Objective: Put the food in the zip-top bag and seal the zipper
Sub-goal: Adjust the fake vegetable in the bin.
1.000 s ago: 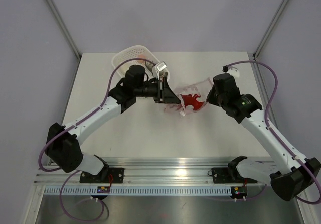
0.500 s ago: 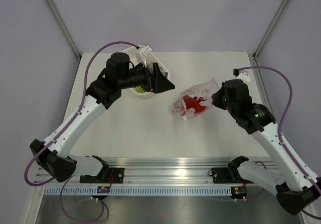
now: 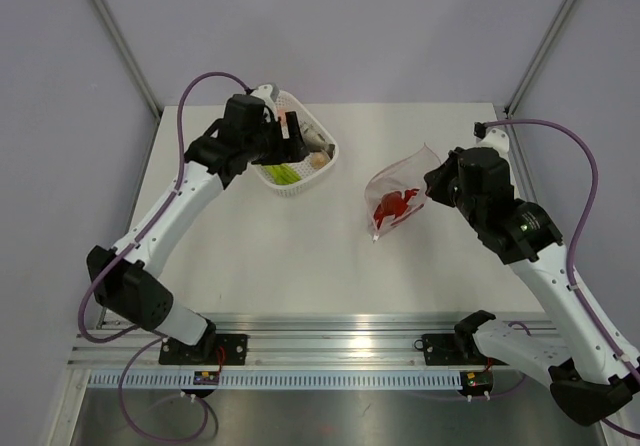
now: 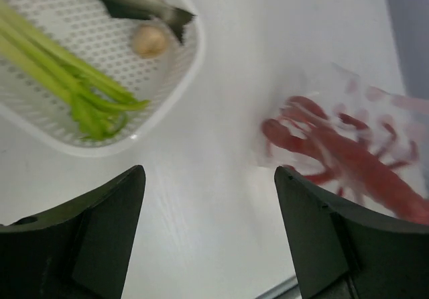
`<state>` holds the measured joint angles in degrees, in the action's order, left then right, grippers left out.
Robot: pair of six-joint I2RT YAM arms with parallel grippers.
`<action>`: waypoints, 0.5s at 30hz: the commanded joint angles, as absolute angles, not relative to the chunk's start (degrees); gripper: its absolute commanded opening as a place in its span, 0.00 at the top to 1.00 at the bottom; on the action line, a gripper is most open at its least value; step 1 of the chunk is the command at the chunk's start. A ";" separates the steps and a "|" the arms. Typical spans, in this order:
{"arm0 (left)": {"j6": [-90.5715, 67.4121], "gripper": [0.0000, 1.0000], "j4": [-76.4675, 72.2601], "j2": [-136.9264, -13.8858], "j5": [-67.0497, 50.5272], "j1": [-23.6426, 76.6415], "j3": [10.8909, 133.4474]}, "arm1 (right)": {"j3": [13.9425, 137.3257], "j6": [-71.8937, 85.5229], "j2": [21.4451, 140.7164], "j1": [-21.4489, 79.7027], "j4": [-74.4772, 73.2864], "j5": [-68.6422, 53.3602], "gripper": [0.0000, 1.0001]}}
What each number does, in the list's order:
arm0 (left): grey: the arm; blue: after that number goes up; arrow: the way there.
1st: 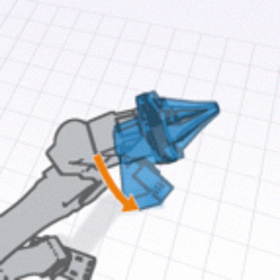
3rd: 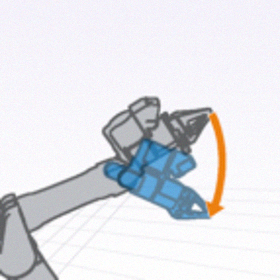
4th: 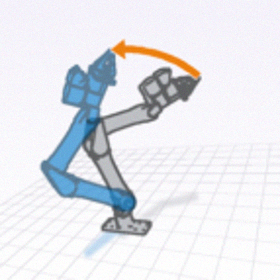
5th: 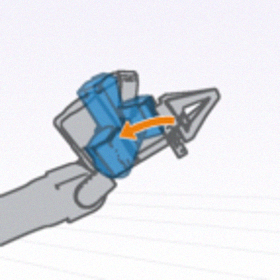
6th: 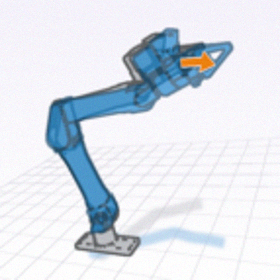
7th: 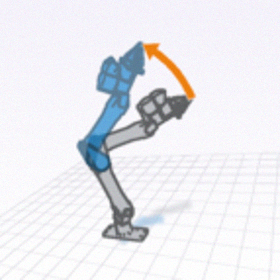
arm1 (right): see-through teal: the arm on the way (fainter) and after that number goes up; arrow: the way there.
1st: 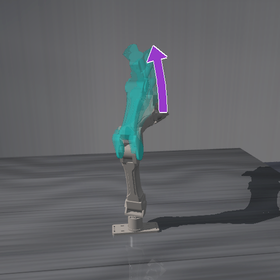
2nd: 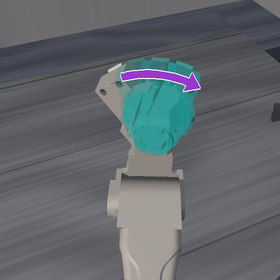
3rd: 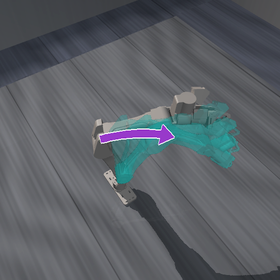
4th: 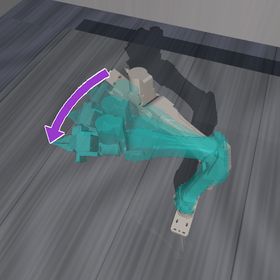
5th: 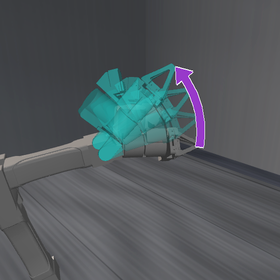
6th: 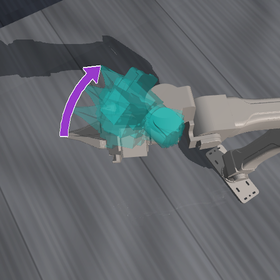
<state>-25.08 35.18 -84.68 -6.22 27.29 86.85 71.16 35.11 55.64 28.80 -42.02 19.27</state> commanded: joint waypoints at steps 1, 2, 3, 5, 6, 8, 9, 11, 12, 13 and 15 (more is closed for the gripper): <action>-25.31 0.21 36.03 -88.05 6.48 24.44 88.94 | 72.08 34.10 55.20 28.56 -40.69 18.72 1.00; -25.40 0.22 35.95 -89.20 8.94 23.56 89.29 | 71.81 34.10 55.20 28.48 -40.61 18.63 1.00; -25.31 0.24 36.64 -90.69 14.19 23.29 91.21 | 71.46 34.19 55.11 28.56 -40.34 18.55 1.00; -24.96 0.28 38.14 -97.27 18.09 21.63 95.16 | 71.19 34.10 55.11 28.48 -39.99 17.93 1.00; -23.83 0.28 40.49 -100.51 20.72 21.19 100.49 | 71.19 34.19 55.19 28.56 -39.99 17.93 1.00; -22.16 0.31 43.83 -108.84 21.79 20.22 106.84 | 71.28 33.93 55.46 28.48 -39.82 17.58 1.00; -21.28 0.31 44.81 -111.25 22.06 19.95 109.66 | 71.28 33.75 55.46 28.56 -39.55 17.49 1.00; -20.22 0.35 45.44 -117.21 20.40 18.64 116.18 | 71.10 33.58 55.46 28.48 -39.03 17.40 1.00; -20.13 0.38 45.53 -118.81 19.35 18.28 117.93 | 71.02 33.57 55.63 28.48 -38.85 17.49 1.00; -20.65 0.39 45.70 -120.74 19.68 17.76 120.39 | 70.84 33.57 55.72 28.48 -38.67 17.49 1.00; -21.96 0.41 47.02 -125.39 21.00 16.53 123.21 | 70.84 33.66 55.81 28.48 -38.41 17.14 1.00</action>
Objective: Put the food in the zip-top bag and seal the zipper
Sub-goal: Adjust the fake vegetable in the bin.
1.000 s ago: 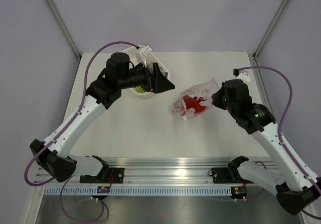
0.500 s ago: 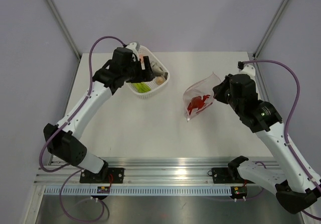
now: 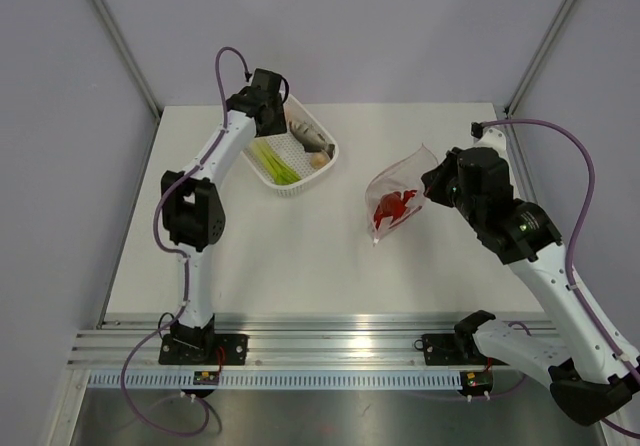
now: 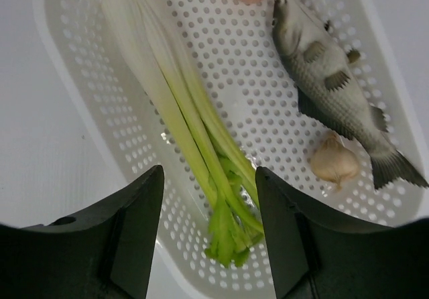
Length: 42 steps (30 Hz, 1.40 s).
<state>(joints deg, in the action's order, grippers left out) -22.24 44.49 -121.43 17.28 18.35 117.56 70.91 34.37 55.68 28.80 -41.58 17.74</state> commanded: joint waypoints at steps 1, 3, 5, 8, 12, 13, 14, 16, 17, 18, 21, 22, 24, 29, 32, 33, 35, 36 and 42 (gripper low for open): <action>-22.06 0.40 47.28 -126.55 21.79 16.26 124.18 | 70.67 33.66 55.81 28.48 -38.23 16.53 1.00; -22.24 0.34 46.76 -129.27 23.03 15.65 125.59 | 70.31 33.92 55.55 28.48 -37.62 16.17 1.00; -22.24 0.33 46.06 -130.69 23.11 15.29 125.77 | 69.17 34.27 55.02 28.48 -36.92 16.79 1.00; -21.97 0.28 44.92 -133.67 22.33 15.29 125.59 | 67.85 34.28 54.23 28.48 -36.21 17.66 1.00; -22.84 0.26 45.96 -138.94 17.60 14.94 128.40 | 67.68 34.10 54.84 28.56 -36.30 17.75 1.00; -23.29 0.27 45.97 -140.17 17.06 14.85 128.58 | 67.68 33.93 54.93 28.48 -36.30 17.84 1.00; -23.81 0.27 45.53 -140.62 15.83 14.85 128.58 | 67.68 34.01 55.11 28.48 -36.30 17.84 1.00; -24.17 0.27 44.91 -141.15 14.77 14.85 128.15 | 67.68 33.93 55.11 28.48 -36.30 17.84 1.00; -24.34 0.28 44.65 -141.85 14.16 14.85 128.14 | 67.59 33.75 55.11 28.48 -36.39 17.84 1.00; -24.26 0.30 44.65 -142.03 13.54 14.85 128.14 | 67.41 33.84 55.02 28.48 -36.30 17.93 1.00; -24.34 0.51 42.99 -140.55 10.99 14.85 126.48 | 67.15 33.92 55.11 28.56 -36.04 18.02 1.00; -24.52 0.59 42.02 -139.41 10.46 14.85 124.04 | 67.15 34.10 55.19 28.48 -35.95 18.10 1.00; -24.87 0.89 39.29 -135.55 8.53 14.85 122.18 | 67.15 34.36 55.37 28.48 -35.86 17.84 1.00; -26.36 1.00 37.44 -126.40 5.98 14.94 119.89 | 66.80 34.98 55.11 28.48 -35.86 17.31 1.00; -28.29 1.00 36.65 -120.42 4.84 14.94 118.57 | 66.62 35.51 54.67 28.48 -35.69 16.88 1.00; -29.08 1.00 36.74 -119.02 4.57 14.94 117.96 | 66.62 35.59 54.58 28.48 -35.77 16.79 1.00; -33.02 1.00 36.04 -115.76 1.17 14.33 116.20 | 66.53 35.95 54.41 28.56 -35.68 16.17 1.00; -34.44 1.00 35.86 -114.97 0.36 13.98 114.63 | 66.53 36.03 54.32 28.56 -35.77 15.91 1.00; -41.12 1.00 34.64 -108.56 -8.34 13.62 107.24 | 66.10 36.56 54.14 28.56 -35.68 15.12 1.00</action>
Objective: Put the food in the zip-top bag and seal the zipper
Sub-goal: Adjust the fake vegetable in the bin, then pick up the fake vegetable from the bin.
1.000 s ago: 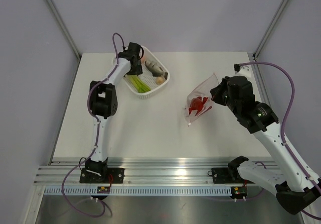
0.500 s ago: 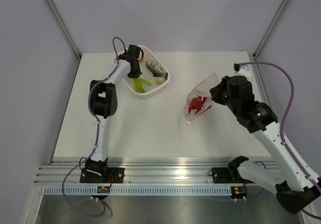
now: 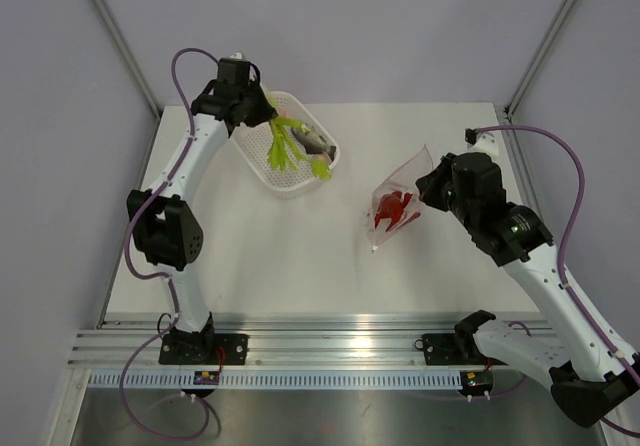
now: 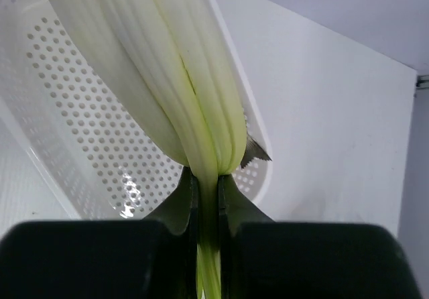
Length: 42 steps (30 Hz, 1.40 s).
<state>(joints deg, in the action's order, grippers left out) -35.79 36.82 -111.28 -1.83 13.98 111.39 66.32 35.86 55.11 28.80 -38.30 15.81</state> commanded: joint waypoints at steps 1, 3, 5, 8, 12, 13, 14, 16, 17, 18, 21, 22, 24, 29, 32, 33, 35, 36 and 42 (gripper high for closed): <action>-42.09 1.00 31.67 -107.50 -9.65 13.62 102.35 | 66.01 36.74 54.14 28.56 -35.60 15.12 1.00; -45.08 1.00 29.02 -104.17 -13.26 13.88 97.84 | 65.66 36.91 54.31 28.56 -35.33 14.86 1.00; -47.27 1.00 25.33 -102.23 -13.62 14.85 91.01 | 65.65 37.09 54.49 28.48 -34.90 14.50 1.00; -49.21 0.99 21.54 -100.37 -12.57 16.69 84.40 | 65.39 37.18 55.02 28.48 -34.11 13.63 1.00; -46.94 0.32 21.00 -102.56 -15.38 19.42 85.25 | 65.04 37.35 55.55 28.48 -33.93 13.01 1.00; -45.80 0.20 22.57 -103.53 -15.82 20.38 86.65 | 65.04 37.44 55.55 28.48 -33.93 12.92 1.00; -42.92 0.18 23.37 -103.71 -15.82 20.91 87.88 | 65.13 37.44 55.55 28.65 -34.10 12.92 1.00; -39.22 0.15 26.78 -103.36 -13.55 22.40 91.75 | 64.95 37.53 55.37 28.56 -34.19 12.83 1.00; -35.02 0.15 27.94 -103.01 -9.10 22.93 92.89 | 64.95 37.44 55.28 28.56 -34.28 12.92 1.00; -32.81 0.15 29.08 -102.57 -6.79 23.46 94.47 | 64.95 37.44 55.11 28.56 -34.36 12.92 1.00; -25.15 0.21 30.85 -100.20 -0.80 24.17 94.75 | 64.86 37.44 54.93 28.48 -34.36 12.83 1.00; -21.48 0.25 30.59 -99.50 1.99 24.17 93.53 | 64.86 37.44 55.02 28.48 -34.37 12.92 1.00; -18.39 0.30 29.28 -96.86 3.95 24.17 91.85 | 64.86 37.35 55.19 28.39 -34.37 12.74 1.00; -10.64 0.32 26.03 -91.07 4.91 24.17 83.35 | 64.78 37.62 55.72 28.48 -33.40 11.78 1.00; -7.75 0.28 16.99 -83.78 5.10 24.17 73.70 | 64.86 37.62 56.34 28.56 -33.05 10.29 1.00; -6.86 0.26 13.22 -80.02 4.92 24.17 71.74 | 64.86 37.36 56.42 28.56 -33.05 9.85 1.00; -3.35 0.21 11.35 -76.57 -2.61 24.08 67.18 | 64.69 37.35 56.25 28.56 -32.96 9.84 1.00; -2.64 0.20 10.55 -74.99 -5.07 24.08 65.50 | 64.51 37.35 56.25 28.56 -32.96 9.76 1.00; 8.51 0.23 4.13 -66.71 -5.99 27.85 54.50 | 63.55 37.44 56.16 28.56 -31.29 8.27 1.00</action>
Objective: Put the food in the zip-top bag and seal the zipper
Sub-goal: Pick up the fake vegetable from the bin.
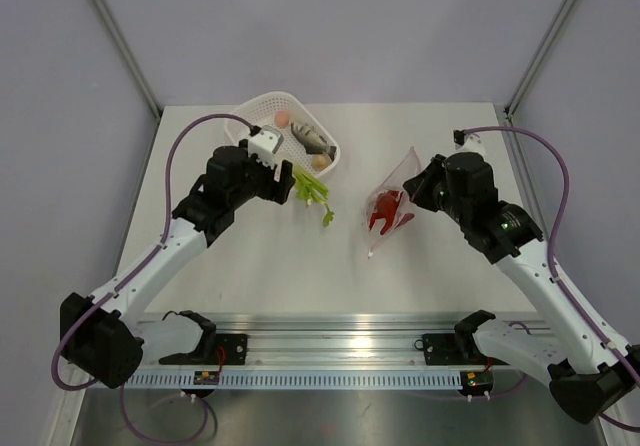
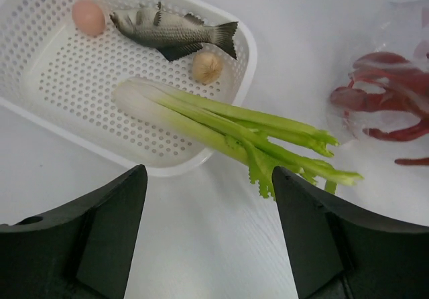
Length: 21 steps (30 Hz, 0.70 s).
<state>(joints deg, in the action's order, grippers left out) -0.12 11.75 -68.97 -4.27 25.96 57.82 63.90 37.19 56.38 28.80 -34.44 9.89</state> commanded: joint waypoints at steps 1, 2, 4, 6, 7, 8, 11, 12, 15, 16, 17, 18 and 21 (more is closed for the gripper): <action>9.66 0.22 4.48 -66.27 -5.19 29.60 53.10 | 63.37 37.44 56.16 28.48 -31.03 8.26 1.00; 12.37 0.21 4.57 -65.75 -5.53 30.32 52.48 | 63.11 37.35 55.81 28.56 -30.85 8.26 1.00; 16.58 0.20 3.87 -65.30 -6.41 31.46 49.24 | 62.84 37.00 55.72 28.48 -30.94 8.09 1.00; 20.11 0.19 0.55 -64.17 -8.78 32.34 45.55 | 62.67 36.74 55.46 28.48 -30.59 7.65 1.00; 24.74 0.18 -1.04 -63.64 -9.40 32.95 41.79 | 62.58 36.74 55.46 28.48 -29.98 7.47 1.00; 26.44 0.15 -2.53 -62.85 -9.32 33.66 39.66 | 62.40 36.74 55.46 28.48 -29.71 6.95 1.00; 29.70 0.11 -8.43 -60.47 -8.79 34.01 34.64 | 62.49 36.74 55.72 28.56 -29.36 6.59 1.00; 30.75 0.10 -9.92 -60.38 -8.44 34.10 34.02 | 62.40 36.48 55.81 28.48 -29.36 6.24 1.00; 33.74 0.09 -14.38 -61.08 -12.12 34.19 32.09 | 62.23 36.04 55.63 28.48 -29.18 5.98 1.00; 33.84 0.09 -16.24 -62.13 -11.52 34.36 31.73 | 62.31 35.77 55.63 28.56 -29.35 5.80 1.00; 33.66 0.09 -18.26 -63.01 -10.82 34.37 31.47 | 62.40 35.77 55.46 28.48 -29.44 5.63 1.00; 34.01 0.09 -20.46 -63.97 -10.20 34.37 31.55 | 62.40 35.68 55.28 28.56 -29.53 5.80 1.00; 35.59 0.09 -21.44 -69.51 -6.69 34.54 33.48 | 62.31 35.33 54.49 28.48 -30.76 7.37 1.00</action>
